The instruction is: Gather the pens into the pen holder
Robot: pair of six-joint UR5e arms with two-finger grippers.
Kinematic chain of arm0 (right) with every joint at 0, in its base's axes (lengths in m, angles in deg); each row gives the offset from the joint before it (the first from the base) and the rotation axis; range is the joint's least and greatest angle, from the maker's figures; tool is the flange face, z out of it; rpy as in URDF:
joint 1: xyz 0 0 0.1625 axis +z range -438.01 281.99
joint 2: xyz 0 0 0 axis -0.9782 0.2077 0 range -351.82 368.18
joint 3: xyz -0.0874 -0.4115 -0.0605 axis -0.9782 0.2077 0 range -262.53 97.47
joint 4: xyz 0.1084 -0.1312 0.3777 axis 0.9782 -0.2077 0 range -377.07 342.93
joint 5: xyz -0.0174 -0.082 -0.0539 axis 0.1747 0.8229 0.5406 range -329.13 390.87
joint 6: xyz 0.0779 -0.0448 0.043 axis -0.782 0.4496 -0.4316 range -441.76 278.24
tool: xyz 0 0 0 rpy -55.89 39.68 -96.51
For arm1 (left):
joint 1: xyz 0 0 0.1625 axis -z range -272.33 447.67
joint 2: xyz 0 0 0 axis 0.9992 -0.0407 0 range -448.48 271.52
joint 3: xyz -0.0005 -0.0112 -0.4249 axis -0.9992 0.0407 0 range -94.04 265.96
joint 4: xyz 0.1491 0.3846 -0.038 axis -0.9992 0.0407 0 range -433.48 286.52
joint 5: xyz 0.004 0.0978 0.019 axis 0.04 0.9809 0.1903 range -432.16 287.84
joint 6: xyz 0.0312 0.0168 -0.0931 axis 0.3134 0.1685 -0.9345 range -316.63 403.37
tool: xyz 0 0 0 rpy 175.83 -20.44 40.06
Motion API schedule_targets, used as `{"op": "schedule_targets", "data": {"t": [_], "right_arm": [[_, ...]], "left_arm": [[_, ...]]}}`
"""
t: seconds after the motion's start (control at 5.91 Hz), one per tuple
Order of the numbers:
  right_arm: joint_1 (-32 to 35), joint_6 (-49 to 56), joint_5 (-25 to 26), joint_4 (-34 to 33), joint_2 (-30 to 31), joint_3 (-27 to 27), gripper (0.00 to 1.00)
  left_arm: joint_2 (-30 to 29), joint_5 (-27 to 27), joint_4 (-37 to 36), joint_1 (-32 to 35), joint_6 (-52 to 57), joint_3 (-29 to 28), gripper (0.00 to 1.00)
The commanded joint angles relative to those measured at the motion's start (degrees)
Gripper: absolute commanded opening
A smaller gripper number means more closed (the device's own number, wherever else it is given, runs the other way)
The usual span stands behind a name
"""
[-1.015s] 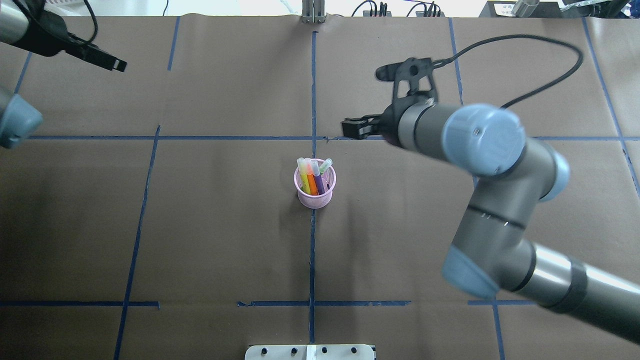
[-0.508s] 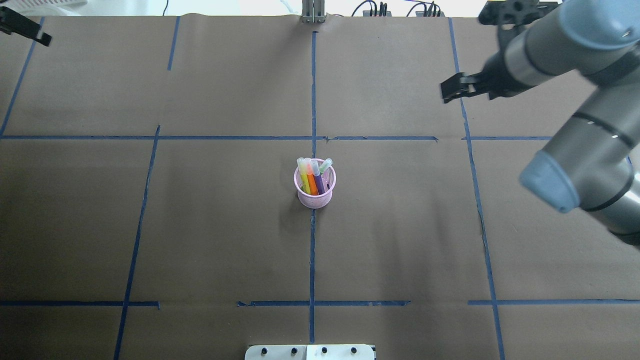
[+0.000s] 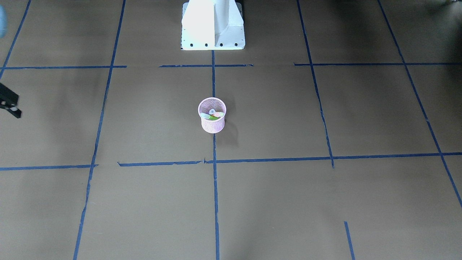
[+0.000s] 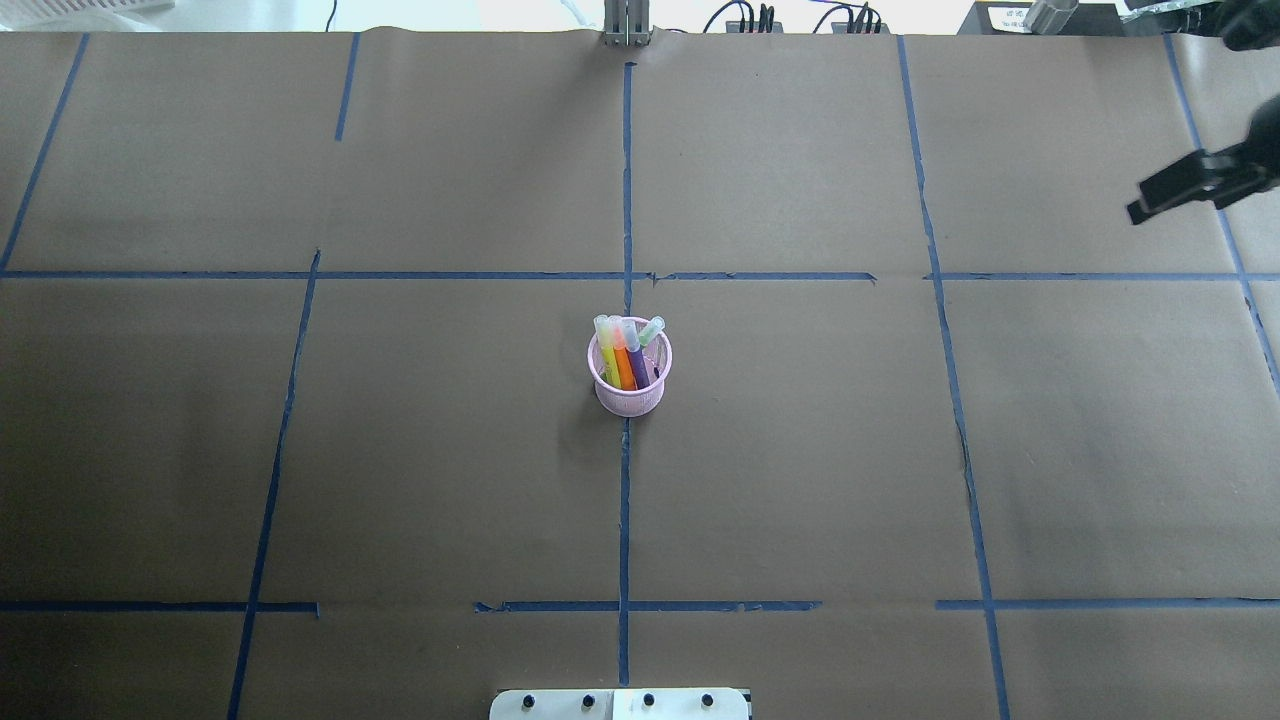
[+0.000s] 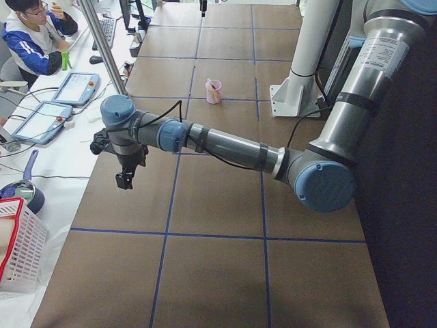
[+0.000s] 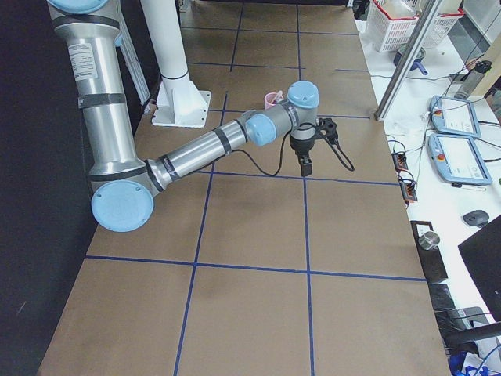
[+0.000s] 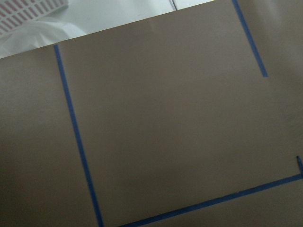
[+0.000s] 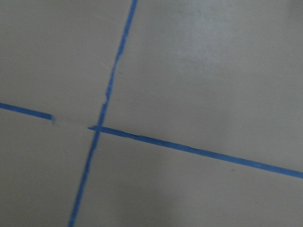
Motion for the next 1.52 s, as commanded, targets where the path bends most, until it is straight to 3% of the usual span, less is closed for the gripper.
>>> {"op": "schedule_targets", "data": {"t": [0.0, 0.17, 0.34, 0.68, 1.02, 1.35], "right_arm": [[8.6, 18.9, -1.5, -0.1, 7.8, 3.4, 1.0], [11.3, 25.7, -1.2, 0.8, 12.9, 4.9, 1.0], [11.3, 25.2, -1.0, 0.8, 13.1, 6.3, 1.0], [11.3, 25.0, -1.2, 0.5, 14.6, 7.1, 1.0], [13.3, 24.3, -1.6, 0.2, 13.9, 9.4, 1.0], [15.6, 18.5, -4.2, 0.1, 13.8, 9.4, 1.0]], "left_arm": [[1.5, -3.5, -2.2, 5.2, 1.7, -6.2, 1.0], [7.0, -3.3, 1.7, 5.3, 4.3, -5.9, 1.0], [10.3, -3.2, 3.0, 5.1, 4.3, -5.7, 1.0], [10.8, -1.5, 3.1, 3.3, 4.4, -5.0, 1.0], [15.2, 0.3, 2.3, -1.3, 3.7, 3.0, 1.0], [18.4, 0.2, -4.8, -1.2, 3.9, 9.7, 1.0]]}}
